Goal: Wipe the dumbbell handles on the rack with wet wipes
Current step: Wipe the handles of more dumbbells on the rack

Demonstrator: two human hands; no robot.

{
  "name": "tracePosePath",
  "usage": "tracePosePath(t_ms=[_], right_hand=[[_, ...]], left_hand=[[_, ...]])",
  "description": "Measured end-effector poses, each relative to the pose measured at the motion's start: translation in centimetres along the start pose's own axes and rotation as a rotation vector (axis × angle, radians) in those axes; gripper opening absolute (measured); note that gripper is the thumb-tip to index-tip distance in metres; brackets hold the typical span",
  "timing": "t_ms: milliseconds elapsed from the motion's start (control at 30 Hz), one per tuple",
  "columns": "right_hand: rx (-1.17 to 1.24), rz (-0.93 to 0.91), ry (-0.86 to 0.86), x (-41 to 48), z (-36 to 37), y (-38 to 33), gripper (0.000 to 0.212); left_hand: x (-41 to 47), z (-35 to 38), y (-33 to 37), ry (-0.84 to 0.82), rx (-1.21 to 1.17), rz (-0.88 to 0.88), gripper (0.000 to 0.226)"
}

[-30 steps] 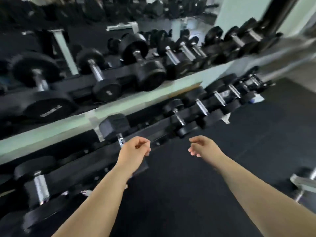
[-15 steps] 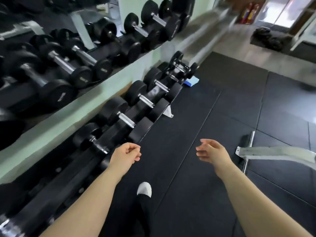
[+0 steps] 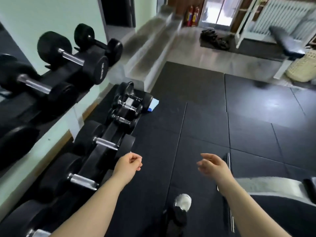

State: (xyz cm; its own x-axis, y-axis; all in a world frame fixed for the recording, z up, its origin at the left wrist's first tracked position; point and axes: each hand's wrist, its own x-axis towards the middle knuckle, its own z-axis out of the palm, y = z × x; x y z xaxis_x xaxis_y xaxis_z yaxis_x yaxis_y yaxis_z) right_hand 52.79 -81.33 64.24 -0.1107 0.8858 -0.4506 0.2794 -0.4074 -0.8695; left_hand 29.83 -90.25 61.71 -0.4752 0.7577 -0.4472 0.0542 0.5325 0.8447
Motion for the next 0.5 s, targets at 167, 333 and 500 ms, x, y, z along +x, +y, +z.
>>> tracePosePath(t_ms=[167,333,500], right_hand=[[-0.01,0.001,-0.062,15.1,-1.7,-6.3,0.021],[-0.052,0.034,-0.121,29.1,-2.4,-14.0,0.022],[-0.105,0.056,-0.186,43.2,-0.7,-20.0,0.019]], left_hand=[[12.9,4.4,6.1,0.076,-0.02,-0.072,0.023],[24.1,8.0,13.4,0.086,0.017,-0.12,0.017],[37.3,9.7,19.3,0.154,-0.015,-0.161,0.022]])
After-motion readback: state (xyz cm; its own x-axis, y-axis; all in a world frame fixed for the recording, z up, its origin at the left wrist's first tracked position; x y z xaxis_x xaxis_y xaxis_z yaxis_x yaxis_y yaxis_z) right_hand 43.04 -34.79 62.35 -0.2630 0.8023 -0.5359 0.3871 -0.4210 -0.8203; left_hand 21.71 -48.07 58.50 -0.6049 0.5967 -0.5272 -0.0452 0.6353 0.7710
